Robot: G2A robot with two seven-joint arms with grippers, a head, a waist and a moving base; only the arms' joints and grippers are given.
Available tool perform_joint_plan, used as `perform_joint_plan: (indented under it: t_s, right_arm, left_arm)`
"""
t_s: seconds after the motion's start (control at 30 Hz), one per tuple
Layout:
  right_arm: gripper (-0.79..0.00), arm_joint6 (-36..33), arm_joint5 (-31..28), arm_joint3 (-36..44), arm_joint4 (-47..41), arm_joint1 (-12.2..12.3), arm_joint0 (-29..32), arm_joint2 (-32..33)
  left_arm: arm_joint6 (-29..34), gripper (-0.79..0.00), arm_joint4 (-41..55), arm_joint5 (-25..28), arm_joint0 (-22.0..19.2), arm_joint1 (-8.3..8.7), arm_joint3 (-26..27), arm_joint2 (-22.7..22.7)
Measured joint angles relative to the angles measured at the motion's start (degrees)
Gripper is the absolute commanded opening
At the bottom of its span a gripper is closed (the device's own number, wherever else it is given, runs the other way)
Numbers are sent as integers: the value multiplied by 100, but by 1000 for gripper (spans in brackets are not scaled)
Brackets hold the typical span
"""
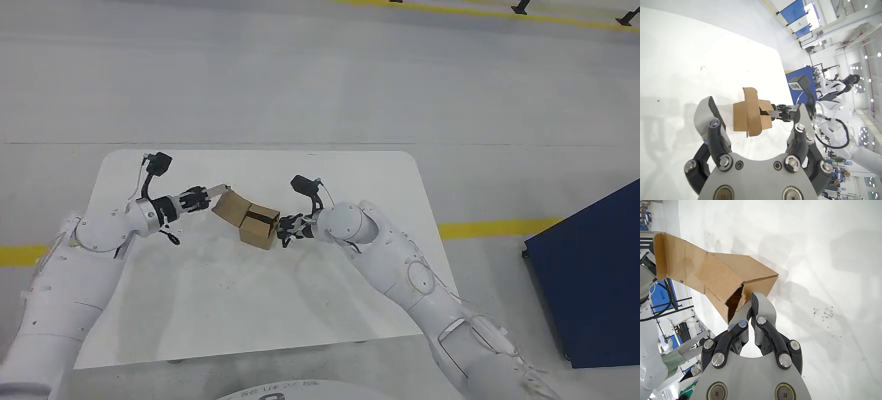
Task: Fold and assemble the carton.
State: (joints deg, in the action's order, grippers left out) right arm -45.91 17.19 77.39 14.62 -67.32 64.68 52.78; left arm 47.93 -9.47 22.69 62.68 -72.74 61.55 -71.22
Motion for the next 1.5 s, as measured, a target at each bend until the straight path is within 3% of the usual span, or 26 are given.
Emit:
perform_joint_plan:
  t_s: [0.07, 0.1, 0.13, 0.17, 0.27, 0.3, 0.4, 0.6, 0.67, 0.73, 0.93, 1.13, 1.5]
  right_arm:
    - [-785, -10, 2, 0, 12, -2, -1, 1]
    - [-785, -12, 4, 1, 14, -2, -1, 2]
    - [-785, -11, 4, 4, 15, -4, 1, 5]
    - [-785, -2, 2, 8, 17, -4, 7, 8]
    - [-785, 29, -21, 39, 17, 2, 45, 41]
    - [-785, 34, -34, 51, 16, 6, 61, 56]
    - [-785, 21, -85, 93, 15, 21, 110, 106]
    - [-785, -74, -119, 140, 62, 37, 143, 137]
    - [-785, -71, -120, 158, 76, 39, 160, 143]
    - [-785, -64, -124, 178, 78, 42, 181, 154]
    - [-785, -84, -133, 218, 116, 51, 216, 176]
    - [-785, -90, -119, 236, 135, 51, 231, 186]
    - [-785, -87, -116, 281, 157, 56, 279, 218]
  left_arm:
    - [182, -18, 290, 39, -88, 0, -163, -9]
    - [215, -86, 325, 5, -146, -2, -251, 7]
    - [207, -182, 271, -68, -235, -8, -372, 53]
    - [174, -382, 195, -129, -299, -15, -462, 100]
    - [69, -723, 50, -290, -477, -49, -760, 255]
    - [83, -785, 55, -357, -530, -60, -863, 294]
    - [173, -785, 41, -573, -739, -98, -1190, 434]
    - [273, -785, 47, -338, -992, -172, -1525, 697]
    - [233, -699, -3, -160, -1036, -186, -1551, 767]
    - [146, -674, -55, -18, -1050, -192, -1557, 810]
    - [101, -665, -91, 257, -1030, -182, -1516, 867]
    - [205, -505, 75, 350, -987, -161, -1473, 854]
    - [301, -603, 220, 347, -991, -141, -1446, 891]
